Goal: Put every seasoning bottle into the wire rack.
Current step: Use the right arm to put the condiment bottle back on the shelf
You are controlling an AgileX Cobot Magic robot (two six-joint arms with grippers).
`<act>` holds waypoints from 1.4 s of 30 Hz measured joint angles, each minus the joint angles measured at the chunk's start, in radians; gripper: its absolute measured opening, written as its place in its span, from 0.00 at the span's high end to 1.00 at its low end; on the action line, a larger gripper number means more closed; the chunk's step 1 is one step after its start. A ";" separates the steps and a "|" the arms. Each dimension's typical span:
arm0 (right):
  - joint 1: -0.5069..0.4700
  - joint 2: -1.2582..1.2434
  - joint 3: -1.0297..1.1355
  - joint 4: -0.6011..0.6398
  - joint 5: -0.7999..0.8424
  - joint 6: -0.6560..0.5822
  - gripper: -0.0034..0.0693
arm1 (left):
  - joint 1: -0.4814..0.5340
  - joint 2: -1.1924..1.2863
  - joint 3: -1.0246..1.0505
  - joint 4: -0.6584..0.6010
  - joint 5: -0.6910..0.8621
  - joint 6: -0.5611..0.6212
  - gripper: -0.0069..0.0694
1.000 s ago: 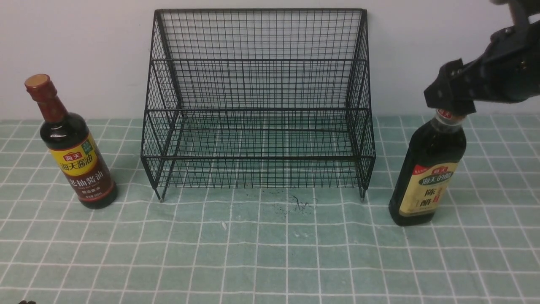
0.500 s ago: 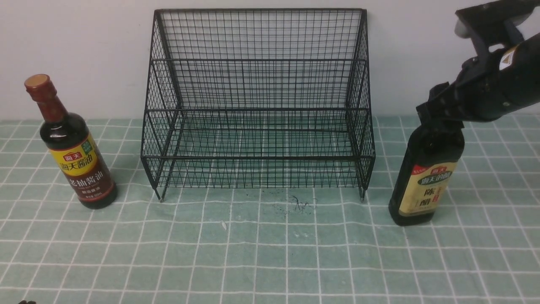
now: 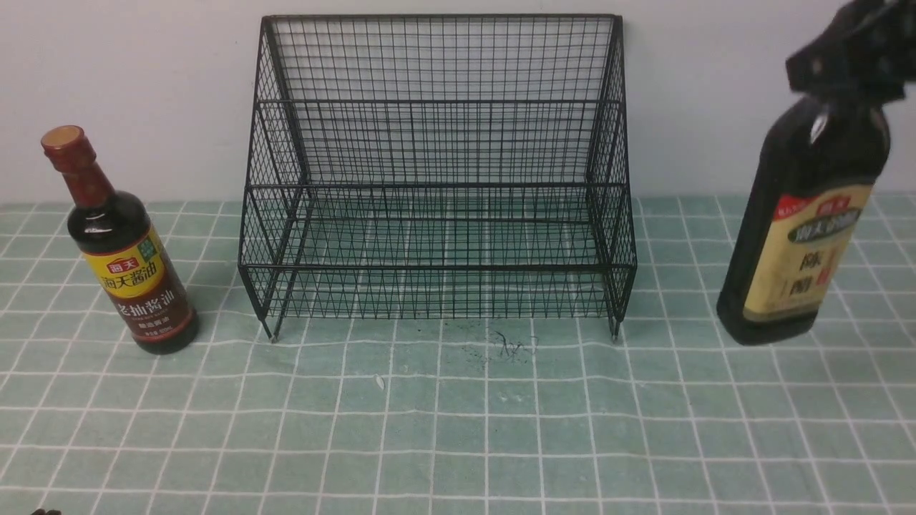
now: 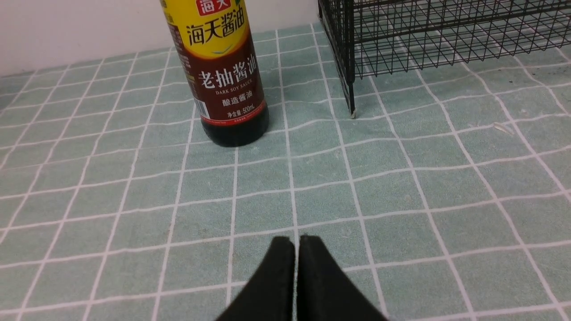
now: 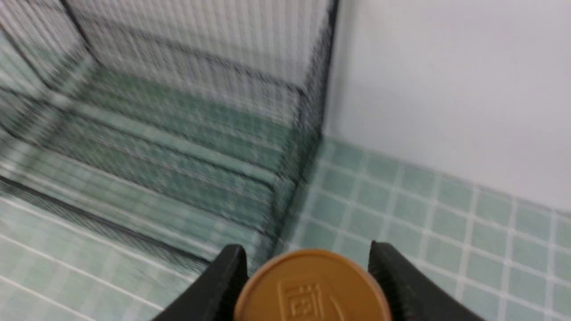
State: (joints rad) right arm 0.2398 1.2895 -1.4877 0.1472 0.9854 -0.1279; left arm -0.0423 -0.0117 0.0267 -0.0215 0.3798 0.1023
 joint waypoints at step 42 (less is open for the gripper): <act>0.082 0.430 -0.220 0.445 -0.668 -0.279 0.51 | 0.001 0.000 0.000 0.000 0.001 0.001 0.92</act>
State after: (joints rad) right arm 0.3214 1.7199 -1.7079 0.5927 0.3172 -0.4073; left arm -0.0413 -0.0117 0.0267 -0.0215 0.3806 0.1033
